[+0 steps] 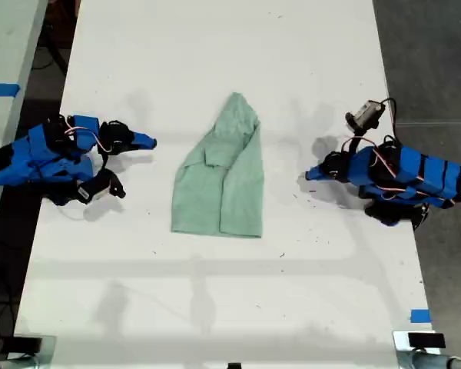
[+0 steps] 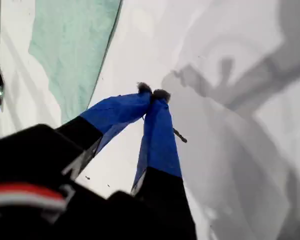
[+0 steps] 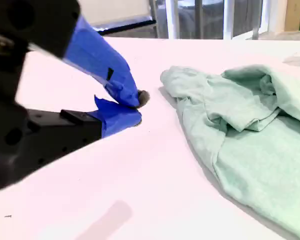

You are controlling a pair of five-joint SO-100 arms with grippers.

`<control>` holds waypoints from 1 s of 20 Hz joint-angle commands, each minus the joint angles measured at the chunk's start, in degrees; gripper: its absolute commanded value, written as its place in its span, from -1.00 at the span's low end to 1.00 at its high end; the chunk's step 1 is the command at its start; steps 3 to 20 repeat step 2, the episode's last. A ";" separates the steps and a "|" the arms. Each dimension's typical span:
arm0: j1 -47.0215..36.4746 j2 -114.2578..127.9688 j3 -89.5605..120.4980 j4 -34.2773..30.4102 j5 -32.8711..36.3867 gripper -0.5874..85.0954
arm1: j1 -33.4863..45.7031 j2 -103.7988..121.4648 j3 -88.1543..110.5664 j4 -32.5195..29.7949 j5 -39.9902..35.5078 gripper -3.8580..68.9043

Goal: Fold t shirt

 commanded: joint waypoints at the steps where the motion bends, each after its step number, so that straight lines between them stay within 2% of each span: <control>1: 0.00 0.09 0.09 0.00 -0.70 -0.99 | 0.18 0.88 3.08 -0.35 -0.09 -0.87; 20: 0.00 0.09 0.09 0.00 -0.70 -0.99 | 0.26 0.88 3.08 -0.35 -0.09 -0.87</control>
